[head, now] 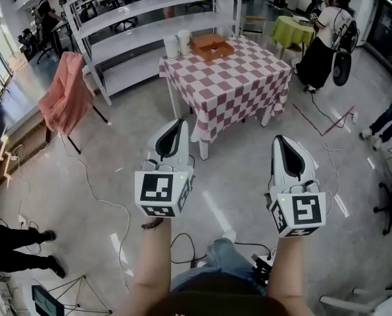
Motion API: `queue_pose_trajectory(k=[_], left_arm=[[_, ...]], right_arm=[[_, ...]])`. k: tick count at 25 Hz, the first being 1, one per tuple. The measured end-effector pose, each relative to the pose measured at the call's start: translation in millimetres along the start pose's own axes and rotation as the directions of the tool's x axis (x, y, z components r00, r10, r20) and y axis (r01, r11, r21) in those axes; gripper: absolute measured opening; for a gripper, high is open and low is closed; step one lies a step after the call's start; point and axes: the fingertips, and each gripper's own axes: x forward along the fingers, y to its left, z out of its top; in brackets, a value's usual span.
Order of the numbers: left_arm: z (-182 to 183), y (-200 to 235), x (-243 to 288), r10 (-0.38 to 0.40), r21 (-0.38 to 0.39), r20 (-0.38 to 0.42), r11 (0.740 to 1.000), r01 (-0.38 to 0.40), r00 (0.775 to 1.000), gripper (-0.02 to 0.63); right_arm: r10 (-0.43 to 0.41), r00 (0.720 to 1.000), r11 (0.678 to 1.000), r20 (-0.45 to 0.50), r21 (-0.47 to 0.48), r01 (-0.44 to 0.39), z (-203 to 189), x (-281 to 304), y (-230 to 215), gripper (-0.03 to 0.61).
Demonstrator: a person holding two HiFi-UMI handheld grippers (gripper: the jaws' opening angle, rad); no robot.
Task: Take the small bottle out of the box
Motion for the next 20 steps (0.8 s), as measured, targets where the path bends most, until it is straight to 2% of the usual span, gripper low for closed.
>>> queue_pose_trajectory(k=[6, 13, 20], left_arm=[[-4, 5, 77, 0.017, -0.01, -0.005, 1.0, -0.017, 1.0, -0.006], [-28, 4, 150, 0.016, -0.035, -0.024, 0.999, -0.017, 1.0, -0.006], [-52, 32, 219, 0.026, -0.038, -0.041, 0.999, -0.028, 0.999, -0.006]], right_arm=[[0.034, 0.999, 0.999, -0.011, -0.022, -0.034, -10, 64, -40, 0.0], [0.07, 0.997, 0.997, -0.04, -0.013, -0.071, -36, 128, -78, 0.0], [0.082, 0.995, 0.997, -0.05, 0.0, -0.082, -60, 199, -100, 0.002]])
